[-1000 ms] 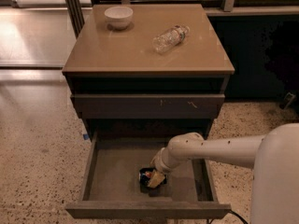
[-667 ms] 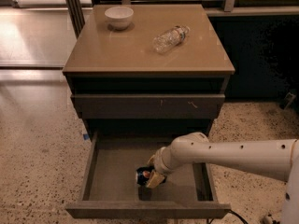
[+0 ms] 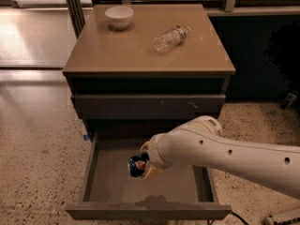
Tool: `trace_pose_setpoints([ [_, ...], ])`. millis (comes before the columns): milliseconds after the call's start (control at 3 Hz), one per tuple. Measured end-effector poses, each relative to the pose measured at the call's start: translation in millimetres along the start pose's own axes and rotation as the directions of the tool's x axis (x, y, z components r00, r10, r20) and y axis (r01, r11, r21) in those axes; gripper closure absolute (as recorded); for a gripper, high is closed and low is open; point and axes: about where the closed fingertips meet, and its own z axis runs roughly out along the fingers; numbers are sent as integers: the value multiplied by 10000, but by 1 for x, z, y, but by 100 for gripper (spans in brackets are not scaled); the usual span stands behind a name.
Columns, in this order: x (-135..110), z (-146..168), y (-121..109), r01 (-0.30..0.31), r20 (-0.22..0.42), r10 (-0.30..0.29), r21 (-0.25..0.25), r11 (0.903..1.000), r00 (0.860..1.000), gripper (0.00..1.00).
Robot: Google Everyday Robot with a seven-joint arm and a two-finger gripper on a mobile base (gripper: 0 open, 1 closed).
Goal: Pick pepsi can from middle drawer and place on counter
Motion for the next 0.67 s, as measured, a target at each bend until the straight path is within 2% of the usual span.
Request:
trace_pose_setpoints([
  [333, -48, -70, -44, 851, -595, -796, 977, 9916, 9951, 100],
  [667, -51, -75, -47, 912, -510, -863, 1033, 9905, 9950, 100],
])
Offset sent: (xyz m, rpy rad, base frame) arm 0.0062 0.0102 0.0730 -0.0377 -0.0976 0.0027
